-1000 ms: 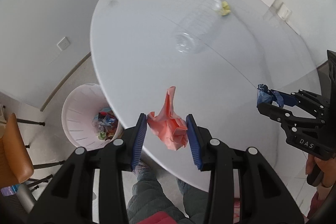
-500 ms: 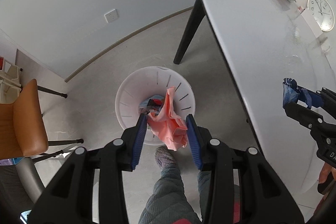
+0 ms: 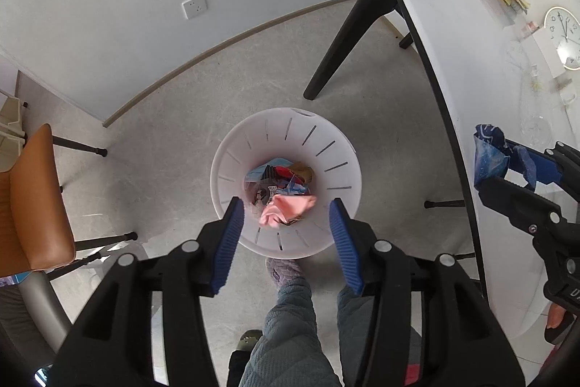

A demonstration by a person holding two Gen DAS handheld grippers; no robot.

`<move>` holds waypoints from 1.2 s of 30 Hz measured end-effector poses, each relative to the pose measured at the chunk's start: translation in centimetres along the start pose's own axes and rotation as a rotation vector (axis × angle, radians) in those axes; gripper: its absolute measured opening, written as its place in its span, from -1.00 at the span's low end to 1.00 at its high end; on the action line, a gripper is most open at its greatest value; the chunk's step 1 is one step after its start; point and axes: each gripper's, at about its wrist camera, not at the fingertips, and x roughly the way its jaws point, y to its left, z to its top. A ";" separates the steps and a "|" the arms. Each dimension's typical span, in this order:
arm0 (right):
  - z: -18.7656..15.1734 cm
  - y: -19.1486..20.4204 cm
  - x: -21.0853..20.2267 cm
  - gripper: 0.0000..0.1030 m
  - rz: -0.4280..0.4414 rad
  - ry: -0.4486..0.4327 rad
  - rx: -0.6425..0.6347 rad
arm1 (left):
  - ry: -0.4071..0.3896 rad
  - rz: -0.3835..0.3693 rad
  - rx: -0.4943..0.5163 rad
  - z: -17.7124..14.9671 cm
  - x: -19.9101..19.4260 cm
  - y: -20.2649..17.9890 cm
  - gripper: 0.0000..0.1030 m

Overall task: Collect trash
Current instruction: 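Carry the pink and blue papers to the wastebasket and open both tools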

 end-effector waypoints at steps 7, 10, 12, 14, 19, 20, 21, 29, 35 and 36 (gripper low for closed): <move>0.1 0.3 0.1 -0.16 -0.005 0.011 -0.012 | -0.020 -0.008 -0.019 -0.1 -1.3 0.4 0.02; 0.3 0.4 0.5 -0.16 0.003 0.014 -0.016 | -0.047 0.013 -0.031 -0.4 -2.3 1.0 0.23; 0.4 0.4 1.1 -0.16 0.015 0.019 -0.020 | -0.058 0.025 -0.033 -0.7 -3.0 1.4 0.23; 0.4 0.6 1.9 -0.16 0.027 0.029 -0.026 | -0.065 0.044 -0.041 -0.9 -3.5 2.0 0.23; 0.5 1.1 4.5 0.05 0.047 0.057 -0.036 | -0.071 0.064 -0.084 -1.7 -4.5 3.2 0.23; 0.5 1.1 4.9 0.15 0.049 0.062 -0.032 | -0.070 0.066 -0.090 -1.8 -4.6 3.3 0.23; 0.5 1.1 5.3 0.33 0.049 0.069 -0.030 | -0.068 0.066 -0.094 -1.8 -4.7 3.4 0.23; -0.1 -1.0 2.2 0.77 0.004 0.010 0.032 | -0.091 0.059 -0.057 -1.4 -5.8 1.2 0.48; -2.5 -6.6 -6.7 0.95 -0.095 -0.150 0.208 | -0.137 -0.028 0.087 0.2 -7.7 -4.9 0.66; -3.0 -7.6 -7.7 0.95 -0.111 -0.166 0.238 | -0.141 -0.057 0.120 0.6 -8.0 -6.5 0.66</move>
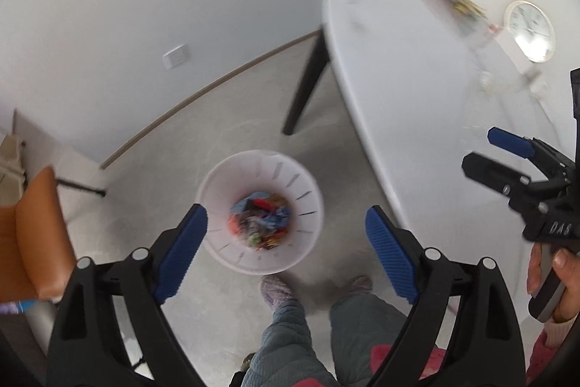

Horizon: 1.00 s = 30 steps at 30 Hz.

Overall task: Collect trash
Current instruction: 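Carry the pink and blue papers to the wastebasket and open both tools, then grasp the clear plastic bottle with the left tool while the right tool grasps the yellow paper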

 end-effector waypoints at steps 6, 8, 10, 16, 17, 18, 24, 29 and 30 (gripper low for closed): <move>-1.6 -10.0 -6.2 0.95 -0.170 -0.062 0.200 | -0.025 -0.116 0.181 3.6 0.0 -9.2 0.85; -2.3 -13.6 -7.3 0.95 -0.213 -0.068 0.258 | -0.034 -0.129 0.261 4.9 0.6 -13.1 0.85; -2.9 -16.4 -7.9 0.95 -0.235 -0.072 0.306 | -0.031 -0.121 0.331 6.0 1.5 -16.6 0.85; -3.7 -23.7 -8.1 0.95 -0.245 -0.071 0.380 | -0.010 -0.100 0.462 9.4 5.3 -25.1 0.85; -3.7 -24.7 -7.9 0.95 -0.248 -0.063 0.382 | 0.003 -0.093 0.473 10.0 6.0 -26.2 0.85; -3.7 -25.5 -7.9 0.95 -0.244 -0.055 0.386 | 0.022 -0.092 0.488 10.6 6.9 -27.4 0.85; -3.7 -28.6 -7.4 0.95 -0.232 -0.043 0.412 | 0.084 -0.062 0.585 12.8 11.1 -32.3 0.85; -3.0 -30.3 -6.0 0.95 -0.220 -0.041 0.457 | 0.123 -0.044 0.657 14.6 14.9 -35.4 0.85; -2.7 -30.6 -5.7 0.95 -0.229 -0.036 0.460 | 0.131 -0.053 0.659 15.1 15.5 -35.8 0.85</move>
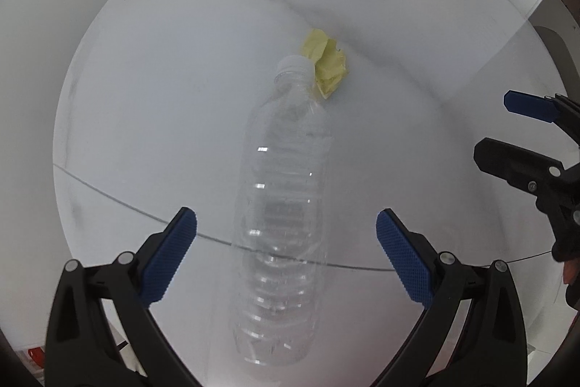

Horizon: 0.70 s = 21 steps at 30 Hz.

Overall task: Collect trash
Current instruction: 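Grasp the clear plastic bottle with the left tool while the right tool grasps the yellow paper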

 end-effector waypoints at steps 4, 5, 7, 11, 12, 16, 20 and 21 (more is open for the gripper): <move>1.8 -0.6 2.0 0.95 -0.024 0.023 0.027 | 0.036 -0.049 -0.012 1.9 2.1 0.5 0.85; 2.2 -0.7 2.6 0.95 -0.029 0.028 0.031 | 0.040 -0.059 -0.015 2.1 2.6 0.7 0.85; 3.1 -0.7 3.7 0.95 -0.043 0.037 0.039 | 0.057 -0.065 -0.025 2.6 3.5 1.0 0.81; 4.4 -0.3 5.4 0.95 -0.040 0.049 0.047 | 0.080 -0.090 -0.042 3.1 4.5 1.9 0.50; 4.8 0.0 5.8 0.95 -0.043 0.054 0.040 | 0.082 -0.102 -0.048 3.1 4.6 2.2 0.41; 5.8 0.8 7.0 0.95 -0.055 0.061 0.011 | 0.080 -0.133 -0.070 3.2 4.6 3.0 0.21; 6.4 1.2 7.7 0.95 -0.064 0.069 0.004 | 0.069 -0.144 -0.082 2.5 4.1 2.9 0.21; 6.6 1.2 7.9 0.95 -0.065 0.070 0.004 | 0.069 -0.148 -0.088 2.5 4.1 2.9 0.21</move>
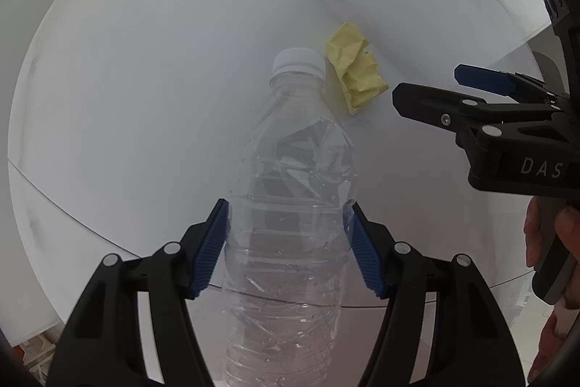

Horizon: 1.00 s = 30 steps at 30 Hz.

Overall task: Collect trash
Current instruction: 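Grasp the clear plastic bottle with the left tool while the right tool grasps the yellow paper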

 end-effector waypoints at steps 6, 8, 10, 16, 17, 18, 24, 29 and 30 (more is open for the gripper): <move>0.3 0.4 0.4 0.95 -0.017 0.014 -0.013 | -0.014 0.006 -0.004 -0.1 -0.2 -0.9 0.21; 0.4 0.6 0.5 0.95 -0.018 0.017 -0.019 | -0.019 0.003 -0.008 -0.5 -0.3 -0.7 0.21; 0.4 0.9 0.8 0.95 -0.019 0.021 -0.025 | -0.020 -0.001 -0.014 -0.6 -0.4 -0.4 0.21; 0.8 1.4 1.5 0.95 -0.003 0.027 -0.026 | -0.028 -0.001 -0.036 -0.9 -0.8 0.9 0.21; 1.2 1.4 1.9 0.95 0.003 0.028 -0.024 | -0.029 0.000 -0.042 -0.9 -0.9 1.2 0.21; 1.3 1.5 2.1 0.95 0.007 0.028 -0.024 | -0.031 -0.002 -0.050 -1.0 -1.1 1.4 0.21; 2.7 2.8 3.7 0.92 -0.014 0.023 -0.063 | -0.044 0.010 -0.080 -1.4 -1.6 2.2 0.21; 3.8 3.5 4.6 0.32 -0.065 0.025 -0.080 | -0.046 0.007 -0.109 -1.3 -2.0 2.6 0.21; 3.9 3.5 4.5 0.11 -0.076 0.025 -0.089 | -0.046 0.005 -0.102 -1.4 -2.0 2.6 0.21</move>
